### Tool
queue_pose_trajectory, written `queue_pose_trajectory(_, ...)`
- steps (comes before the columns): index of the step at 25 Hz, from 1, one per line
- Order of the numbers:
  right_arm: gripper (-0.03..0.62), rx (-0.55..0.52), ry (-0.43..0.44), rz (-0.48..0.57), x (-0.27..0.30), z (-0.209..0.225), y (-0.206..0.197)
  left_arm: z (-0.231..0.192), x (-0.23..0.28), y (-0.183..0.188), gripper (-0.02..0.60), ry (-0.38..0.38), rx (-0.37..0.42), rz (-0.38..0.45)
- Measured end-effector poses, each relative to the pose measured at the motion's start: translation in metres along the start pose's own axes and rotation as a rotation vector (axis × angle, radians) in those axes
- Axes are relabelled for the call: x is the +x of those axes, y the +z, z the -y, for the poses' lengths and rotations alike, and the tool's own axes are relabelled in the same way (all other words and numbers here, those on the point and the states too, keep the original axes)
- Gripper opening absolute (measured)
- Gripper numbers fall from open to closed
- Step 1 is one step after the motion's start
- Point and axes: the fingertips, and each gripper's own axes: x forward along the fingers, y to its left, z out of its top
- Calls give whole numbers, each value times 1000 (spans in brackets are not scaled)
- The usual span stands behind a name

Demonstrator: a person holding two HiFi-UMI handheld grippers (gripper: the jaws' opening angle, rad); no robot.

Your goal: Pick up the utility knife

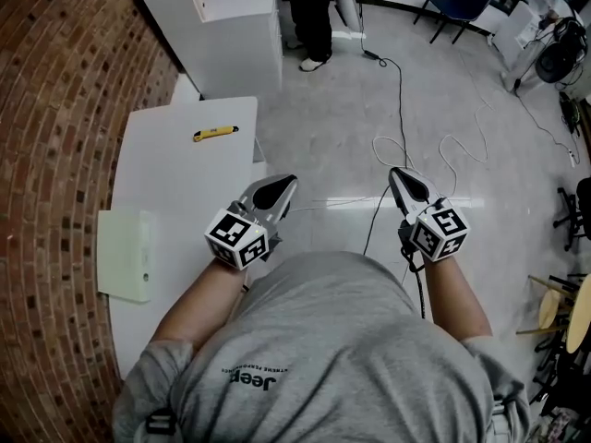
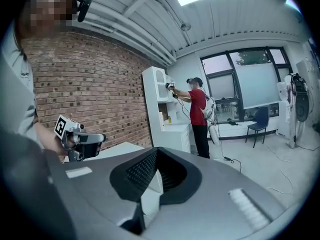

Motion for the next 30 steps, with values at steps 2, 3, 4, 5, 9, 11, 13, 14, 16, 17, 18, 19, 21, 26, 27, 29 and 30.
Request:
queue_pose_trajectory(2,9,4,-2,-8,15,8,1,-17,4,1,-2,13,-15,0)
queue_pose_trajectory(3,9,8,-3,-10,22,14,2,-24,7,1,-2,19,-20,-2)
queue_pose_trajectory(4,9,13,-4,-10,30,20,4,-31,12,1,-2,24,-23,-6)
queue_pose_trajectory(5,9,17,-4,-10,37,27,6,-38,17,2,-2,28,-24,-9)
queue_pose_trajectory(9,9,25,13,-3,68,60,14,-61,44,8,-2,53,-21,-10)
queue_pose_trajectory(11,9,28,33,0,84,80,17,-72,61,13,-2,75,-11,-6)
queue_pose_trajectory(13,9,31,57,6,103,104,20,-86,81,19,-2,103,1,0)
queue_pose_trajectory(14,9,32,69,8,113,117,22,-94,93,23,-2,118,7,4)
queue_pose_trajectory(16,9,32,93,5,133,145,27,-108,120,29,-2,147,11,10)
queue_pose_trajectory(17,9,32,107,1,143,159,29,-115,134,32,-2,163,8,11)
queue_pose_trajectory(18,9,31,122,-5,153,173,32,-122,149,36,-2,179,4,12)
queue_pose_trajectory(19,9,30,138,-11,162,187,37,-128,163,40,-2,194,-1,12)
queue_pose_trajectory(21,9,21,164,-19,179,217,49,-138,194,48,-2,220,-9,10)
queue_pose_trajectory(26,9,9,192,-18,209,292,80,-151,270,65,-2,246,-1,1)
queue_pose_trajectory(27,9,10,193,-15,213,303,84,-153,281,68,-2,245,2,-3)
queue_pose_trajectory(29,9,18,190,-9,221,318,89,-156,298,71,-2,238,6,-14)
queue_pose_trajectory(30,9,24,187,-8,224,324,90,-158,303,71,-2,233,6,-20)
